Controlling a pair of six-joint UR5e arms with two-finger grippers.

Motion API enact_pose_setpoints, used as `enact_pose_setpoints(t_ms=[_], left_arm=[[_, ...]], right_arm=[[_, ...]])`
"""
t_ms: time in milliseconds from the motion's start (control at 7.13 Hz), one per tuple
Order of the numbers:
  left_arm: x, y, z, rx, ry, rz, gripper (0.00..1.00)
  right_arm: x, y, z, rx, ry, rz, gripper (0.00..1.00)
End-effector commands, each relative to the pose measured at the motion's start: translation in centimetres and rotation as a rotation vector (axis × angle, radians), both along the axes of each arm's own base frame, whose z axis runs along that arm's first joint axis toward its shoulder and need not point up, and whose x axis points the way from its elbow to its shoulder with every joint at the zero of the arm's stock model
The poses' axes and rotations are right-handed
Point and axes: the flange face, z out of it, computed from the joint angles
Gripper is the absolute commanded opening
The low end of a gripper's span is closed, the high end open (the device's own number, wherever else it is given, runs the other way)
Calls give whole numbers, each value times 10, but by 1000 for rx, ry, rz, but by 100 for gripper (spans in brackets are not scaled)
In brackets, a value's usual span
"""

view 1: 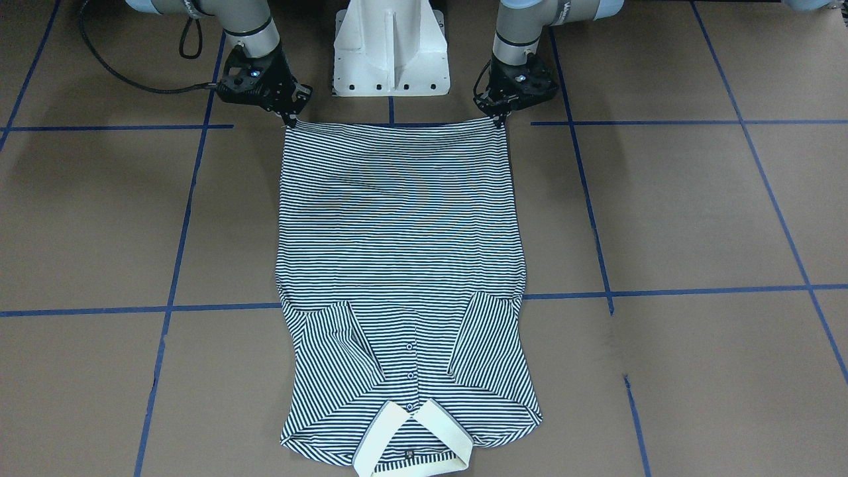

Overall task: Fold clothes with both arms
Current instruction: 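Grasp both hem corners with the left and right grippers, then lift the hem with both grippers and fold it toward the collar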

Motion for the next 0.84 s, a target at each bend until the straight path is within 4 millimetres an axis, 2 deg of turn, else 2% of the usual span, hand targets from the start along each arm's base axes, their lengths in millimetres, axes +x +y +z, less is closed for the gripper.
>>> enact_pose_setpoints(t_ms=[0, 140, 421, 561, 701], left_arm=[[-18, 34, -41, -10, 59, 41, 0], [-30, 67, -62, -23, 89, 92, 0], [-70, 100, -95, -24, 117, 162, 0], [-78, 106, -104, -24, 140, 178, 0], [-71, 104, -107, -14, 140, 180, 0]], right_arm=[[39, 28, -15, -21, -53, -64, 0], [55, 54, -23, -23, -78, -121, 0], [98, 92, -22, -55, -79, -222, 0], [100, 96, -25, -53, -86, -230, 0], [98, 82, -24, -47, -86, -197, 0]])
